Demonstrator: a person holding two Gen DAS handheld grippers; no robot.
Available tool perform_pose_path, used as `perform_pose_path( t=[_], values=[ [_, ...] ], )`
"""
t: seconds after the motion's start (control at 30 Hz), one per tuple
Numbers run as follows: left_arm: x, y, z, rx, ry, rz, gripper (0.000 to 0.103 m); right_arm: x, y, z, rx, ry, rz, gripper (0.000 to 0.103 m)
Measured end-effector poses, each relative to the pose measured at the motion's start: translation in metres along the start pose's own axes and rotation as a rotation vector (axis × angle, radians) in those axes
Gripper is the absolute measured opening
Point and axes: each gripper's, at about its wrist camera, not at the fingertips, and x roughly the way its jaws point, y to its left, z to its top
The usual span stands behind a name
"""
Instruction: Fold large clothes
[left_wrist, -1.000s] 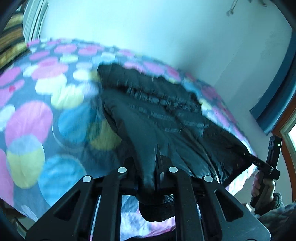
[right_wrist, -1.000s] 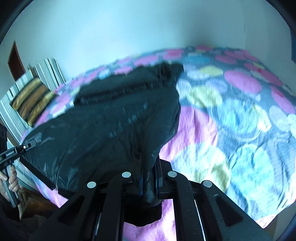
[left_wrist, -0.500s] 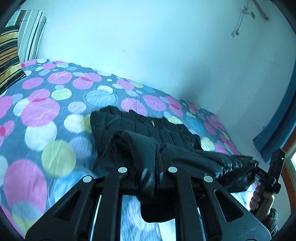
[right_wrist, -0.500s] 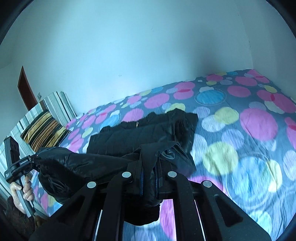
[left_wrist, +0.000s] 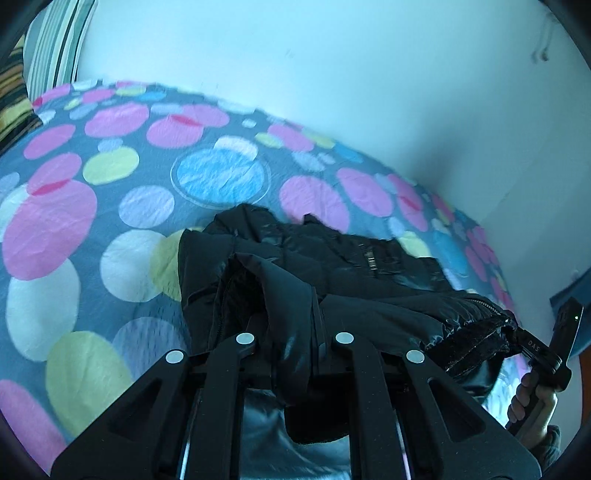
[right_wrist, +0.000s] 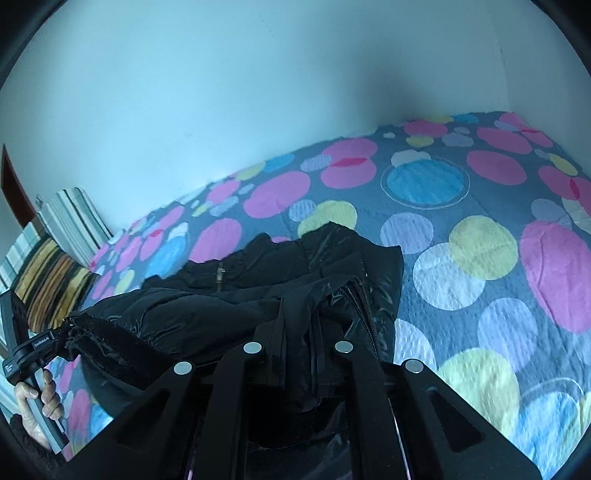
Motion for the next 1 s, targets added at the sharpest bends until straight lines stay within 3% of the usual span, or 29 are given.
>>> perform_pose_path(
  t=[0.3,0.77,0.83,0.93,1.0],
  values=[
    [0.057,0.010,0.000,0.016,0.060,0.050,0.012,0.076,-0.015,-0.011,0.006,0.137,-0.070,0.008],
    [0.057,0.018,-0.001,0.034,0.052,0.000,0.021,0.086,-0.016,-0.015,-0.002,0.142,-0.066,0.007],
    [0.052,0.019,0.000,0.030,0.046,-0.007,0.025,0.085,-0.017,-0.015,0.002,0.139,-0.061,0.007],
    [0.042,0.020,0.002,0.015,0.034,-0.029,0.041,0.081,-0.017,-0.012,0.008,0.137,-0.046,0.010],
    [0.035,0.020,0.003,0.009,0.023,-0.040,0.069,0.078,-0.018,-0.011,0.014,0.136,-0.036,0.011]
  ],
)
